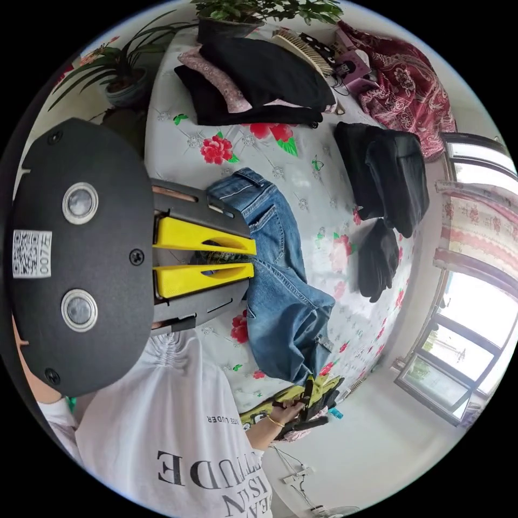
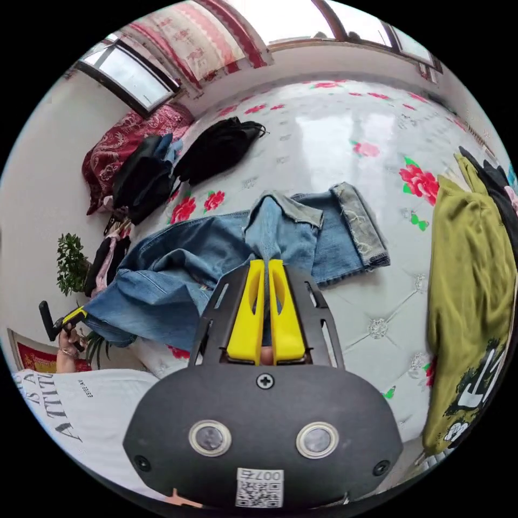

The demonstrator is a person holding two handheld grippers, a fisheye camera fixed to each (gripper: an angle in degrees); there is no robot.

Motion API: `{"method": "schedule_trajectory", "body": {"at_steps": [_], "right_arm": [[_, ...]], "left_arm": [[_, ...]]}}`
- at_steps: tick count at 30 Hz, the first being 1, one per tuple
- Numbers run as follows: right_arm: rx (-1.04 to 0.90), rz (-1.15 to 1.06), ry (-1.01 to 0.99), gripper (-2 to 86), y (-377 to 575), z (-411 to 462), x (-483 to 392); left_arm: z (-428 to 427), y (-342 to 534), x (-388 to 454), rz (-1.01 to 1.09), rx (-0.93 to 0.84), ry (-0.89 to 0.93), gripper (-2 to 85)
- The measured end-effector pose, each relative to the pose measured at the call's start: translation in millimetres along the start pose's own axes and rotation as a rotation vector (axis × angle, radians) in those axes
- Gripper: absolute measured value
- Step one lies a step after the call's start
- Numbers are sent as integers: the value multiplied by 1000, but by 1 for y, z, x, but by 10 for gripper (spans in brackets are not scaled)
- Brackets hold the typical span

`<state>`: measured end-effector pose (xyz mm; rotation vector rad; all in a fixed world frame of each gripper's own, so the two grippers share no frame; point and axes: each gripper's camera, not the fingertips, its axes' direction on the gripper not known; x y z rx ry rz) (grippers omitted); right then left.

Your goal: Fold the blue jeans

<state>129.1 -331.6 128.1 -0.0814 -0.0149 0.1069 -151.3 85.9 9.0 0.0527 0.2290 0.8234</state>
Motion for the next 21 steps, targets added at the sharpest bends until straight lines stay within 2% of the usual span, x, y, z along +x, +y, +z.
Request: {"method": "schedule_trajectory", "body": {"at_steps": [3, 6, 8, 11, 14, 18, 21], "right_arm": [[254, -100, 7, 0, 12, -116, -15], [399, -201, 16, 1, 15, -201, -36], [415, -221, 88, 4, 9, -215, -46], [355, -146, 130, 20, -12, -175, -34], [99, -12, 80, 49, -28, -100, -4], [27, 201, 2, 76, 18, -54, 44], [-36, 382, -32, 82, 57, -32, 86]], "left_arm": [[-39, -10, 0, 29, 51, -21, 17], [-71, -25, 0, 66, 160, 19, 22], [-66, -49, -4, 51, 191, 39, 32], [0, -84, -19, -51, 76, -39, 60], [48, -89, -36, -179, -41, -94, 86], [46, -51, -53, -279, -43, -153, 95], [43, -1, -79, -403, -85, -104, 92]]}}
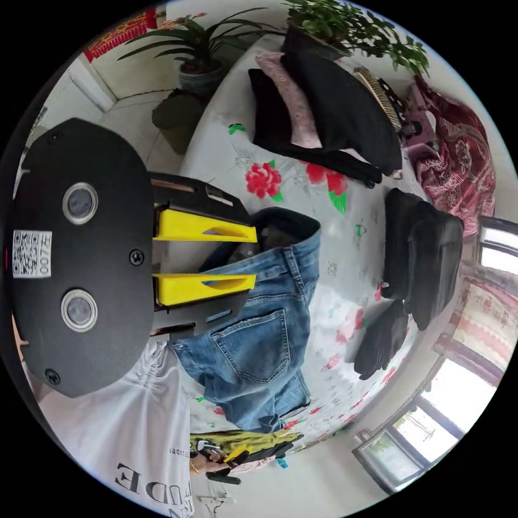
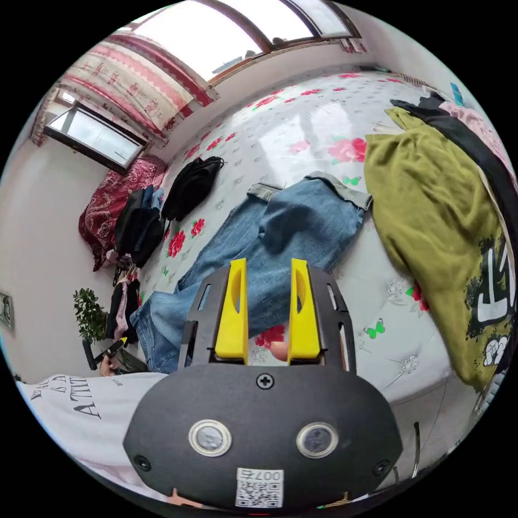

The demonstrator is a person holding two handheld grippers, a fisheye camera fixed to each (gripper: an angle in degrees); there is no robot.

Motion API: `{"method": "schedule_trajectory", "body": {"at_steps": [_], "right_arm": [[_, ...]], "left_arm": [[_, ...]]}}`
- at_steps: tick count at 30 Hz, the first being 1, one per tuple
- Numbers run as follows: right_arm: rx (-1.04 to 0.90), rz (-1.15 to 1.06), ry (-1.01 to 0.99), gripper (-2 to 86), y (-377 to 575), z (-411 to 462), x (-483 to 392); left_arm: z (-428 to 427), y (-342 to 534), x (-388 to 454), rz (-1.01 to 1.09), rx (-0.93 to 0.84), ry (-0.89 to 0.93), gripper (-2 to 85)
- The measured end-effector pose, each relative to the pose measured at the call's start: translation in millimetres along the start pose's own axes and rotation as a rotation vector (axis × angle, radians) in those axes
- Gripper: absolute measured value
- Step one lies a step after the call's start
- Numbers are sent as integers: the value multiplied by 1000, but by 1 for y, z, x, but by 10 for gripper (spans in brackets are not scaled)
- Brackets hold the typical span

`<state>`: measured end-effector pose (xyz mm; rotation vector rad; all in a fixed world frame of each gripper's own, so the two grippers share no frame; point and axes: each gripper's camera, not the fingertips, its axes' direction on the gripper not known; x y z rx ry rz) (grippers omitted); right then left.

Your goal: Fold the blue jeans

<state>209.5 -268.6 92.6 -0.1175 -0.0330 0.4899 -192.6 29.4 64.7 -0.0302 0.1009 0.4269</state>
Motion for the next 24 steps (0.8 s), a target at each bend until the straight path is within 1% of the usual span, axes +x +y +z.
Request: {"method": "schedule_trajectory", "body": {"at_steps": [2, 3, 5, 7, 9, 11, 12, 13, 16, 19, 21, 24], "right_arm": [[-25, 78, -16, 85, 6, 10, 22], [-37, 109, -31, 88, 6, 17, 32], [-48, 148, -53, 93, 1, 28, 41], [-68, 167, -63, 96, -8, 41, 45], [-110, 177, -34, 94, -22, 60, 47], [-138, 191, -26, 87, -32, 73, 51], [-137, 221, 29, 79, -36, 73, 53], [-122, 206, 39, 70, -39, 72, 52], [-153, 169, 2, 27, -50, 71, 49], [-77, 79, -61, 7, -56, 43, 35], [4, 30, -168, 2, -56, 11, 26], [118, -39, -282, 0, -53, -33, 10]], "left_arm": [[8, 27, -21, -77, -36, 146, 96], [13, 32, -21, -84, -51, 184, 98], [39, 42, -4, -58, -144, 263, 117], [61, 42, 20, -3, -217, 259, 131], [78, 37, 44, 38, -271, 199, 132], [82, 27, 66, 103, -297, 78, 116], [80, 24, 70, 121, -304, 65, 108], [74, 19, 74, 157, -313, 42, 95], [46, 8, 70, 178, -293, 69, 64], [5, -1, 59, 144, -249, 177, 46], [-25, -4, 59, 163, -194, 218, 28], [-72, -5, 65, 201, -65, 261, 11]]}}
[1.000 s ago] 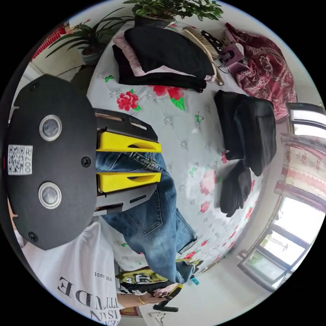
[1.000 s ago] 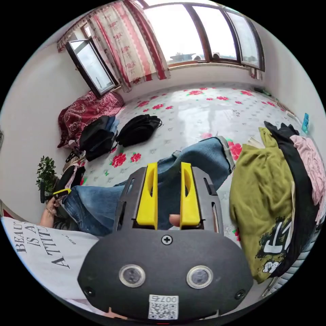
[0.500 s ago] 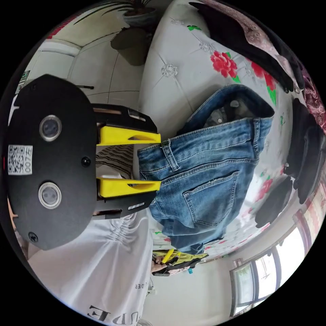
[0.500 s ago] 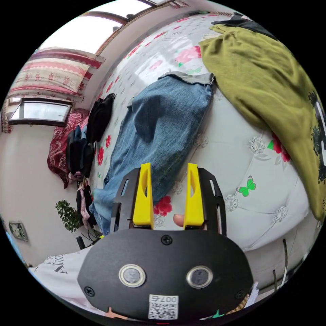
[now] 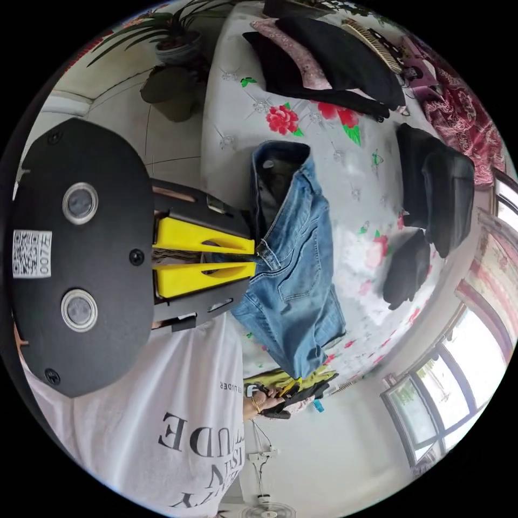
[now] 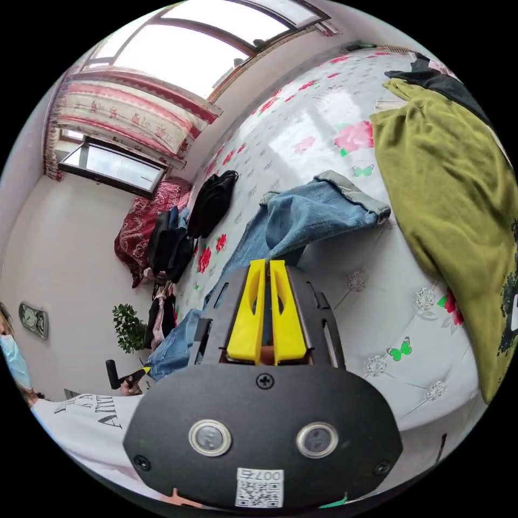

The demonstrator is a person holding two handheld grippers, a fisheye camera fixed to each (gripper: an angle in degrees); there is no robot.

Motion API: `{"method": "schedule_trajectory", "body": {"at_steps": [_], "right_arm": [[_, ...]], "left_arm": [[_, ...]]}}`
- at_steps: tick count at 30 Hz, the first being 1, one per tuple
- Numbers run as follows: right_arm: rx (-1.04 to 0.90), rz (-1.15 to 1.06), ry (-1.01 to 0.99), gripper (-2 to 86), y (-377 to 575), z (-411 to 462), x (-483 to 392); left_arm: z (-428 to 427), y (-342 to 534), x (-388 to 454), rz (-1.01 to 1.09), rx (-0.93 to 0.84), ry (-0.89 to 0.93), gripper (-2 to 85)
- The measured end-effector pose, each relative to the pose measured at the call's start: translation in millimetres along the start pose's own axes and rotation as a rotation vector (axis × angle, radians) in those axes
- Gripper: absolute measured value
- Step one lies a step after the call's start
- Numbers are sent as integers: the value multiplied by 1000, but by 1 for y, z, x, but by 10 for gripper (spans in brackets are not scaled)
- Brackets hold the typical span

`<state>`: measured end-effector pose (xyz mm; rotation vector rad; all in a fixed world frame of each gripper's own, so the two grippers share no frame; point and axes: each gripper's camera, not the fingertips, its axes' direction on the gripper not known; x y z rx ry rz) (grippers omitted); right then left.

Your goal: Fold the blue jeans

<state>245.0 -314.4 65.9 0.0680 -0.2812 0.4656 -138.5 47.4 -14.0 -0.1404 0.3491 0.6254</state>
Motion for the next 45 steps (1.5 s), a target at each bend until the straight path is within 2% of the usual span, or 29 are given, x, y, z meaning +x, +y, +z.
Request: {"method": "schedule_trajectory", "body": {"at_steps": [2, 4, 6, 8, 10, 14, 18, 24, 29, 35, 38, 42, 45], "right_arm": [[49, -59, -41, 0, -1, -19, -16], [52, -102, -55, 2, -4, -29, -23], [-75, -115, 25, 9, -8, -15, -13], [-206, -58, 109, 19, -4, 6, 8], [-256, -30, 146, 28, 9, 15, 22], [-164, 47, 145, 47, 36, -1, 45], [-123, 128, 107, 60, 30, -9, 63], [-133, 139, 90, 54, 18, 6, 62], [-124, 95, 121, 42, 21, 7, 54], [-139, 106, 109, 23, 25, 7, 60], [-130, 106, 109, 16, 28, 4, 58], [-125, 81, 113, 7, 33, -1, 52], [-114, 82, 110, 3, 39, -7, 52]], "left_arm": [[-27, 4, 8, 18, 97, 42, 11], [-33, 6, 9, 20, 114, 23, 18], [-15, 8, 5, 17, 32, -90, 32], [36, 18, -15, -84, -155, -209, 51], [63, 34, -19, -125, -209, -232, 50], [80, 61, 3, -91, -94, -170, 53], [88, 60, 10, -75, -73, -184, 63], [97, 65, 3, -130, -53, -159, 80], [77, 93, -3, -176, 55, -222, 87], [113, 100, -30, -242, 5, -112, 108], [127, 100, -38, -289, -43, -87, 80], [125, 106, -35, -245, -62, -112, 45], [108, 120, -36, -247, 2, -178, 17]]}}
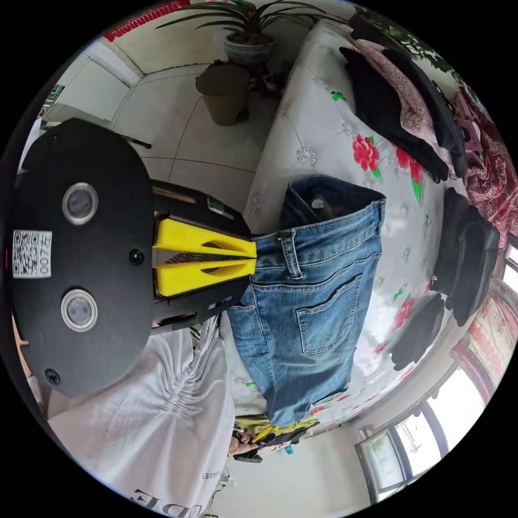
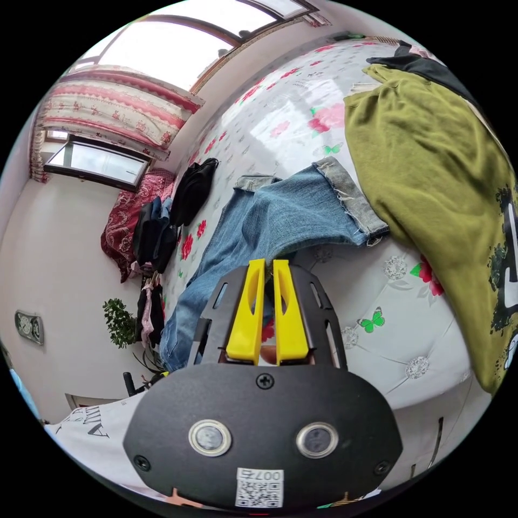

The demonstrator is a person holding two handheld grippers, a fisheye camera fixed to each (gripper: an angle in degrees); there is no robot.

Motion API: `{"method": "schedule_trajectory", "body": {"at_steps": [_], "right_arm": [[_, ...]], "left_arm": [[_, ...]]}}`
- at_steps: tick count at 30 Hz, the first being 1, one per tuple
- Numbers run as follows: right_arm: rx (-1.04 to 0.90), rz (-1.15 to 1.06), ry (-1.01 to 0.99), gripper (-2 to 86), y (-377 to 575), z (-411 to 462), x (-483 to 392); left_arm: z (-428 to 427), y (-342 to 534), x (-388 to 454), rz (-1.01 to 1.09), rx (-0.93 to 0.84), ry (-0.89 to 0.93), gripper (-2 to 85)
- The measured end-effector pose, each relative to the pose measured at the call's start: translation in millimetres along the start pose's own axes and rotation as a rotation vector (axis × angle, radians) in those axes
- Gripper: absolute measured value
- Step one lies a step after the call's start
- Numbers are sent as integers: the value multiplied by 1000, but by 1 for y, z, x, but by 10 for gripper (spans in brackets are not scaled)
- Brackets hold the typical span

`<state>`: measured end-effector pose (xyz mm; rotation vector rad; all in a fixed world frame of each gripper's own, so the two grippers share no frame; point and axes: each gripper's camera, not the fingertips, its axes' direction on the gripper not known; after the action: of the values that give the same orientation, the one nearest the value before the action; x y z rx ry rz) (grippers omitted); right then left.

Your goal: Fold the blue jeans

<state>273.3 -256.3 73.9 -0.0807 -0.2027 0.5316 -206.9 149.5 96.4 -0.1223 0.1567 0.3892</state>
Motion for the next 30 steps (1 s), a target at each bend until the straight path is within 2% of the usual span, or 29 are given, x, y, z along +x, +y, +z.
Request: {"method": "schedule_trajectory", "body": {"at_steps": [3, 5, 10, 15, 18, 21, 23, 26, 28, 30], "right_arm": [[8, -3, -2, 1, 9, -2, 1], [13, -12, 4, 1, 14, -1, 2], [-17, -9, -35, 2, 21, 7, 8], [32, -76, -9, -2, 30, -14, -7], [105, -125, -75, -3, 39, -42, -25], [253, -169, -185, -3, 53, -94, -44], [363, -209, -248, -3, 67, -136, -56], [551, -293, -357, -3, 101, -210, -73], [646, -378, -422, -3, 127, -249, -88], [775, -470, -389, -3, 164, -294, -118]], "left_arm": [[-7, 11, -11, -3, 41, -15, 80], [15, 9, -17, 18, -63, 41, 99], [32, 12, -8, 82, -109, 4, 19], [-28, 25, -5, 177, -36, 95, -4], [-87, 34, -12, 242, 101, 264, -8], [-158, 57, -28, 342, 420, 496, -9], [-206, 90, -50, 427, 758, 690, -10], [-236, 133, -77, 418, 1083, 834, -10], [-247, 153, -83, 423, 1212, 867, -10], [-261, 168, -76, 442, 1298, 827, -10]]}}
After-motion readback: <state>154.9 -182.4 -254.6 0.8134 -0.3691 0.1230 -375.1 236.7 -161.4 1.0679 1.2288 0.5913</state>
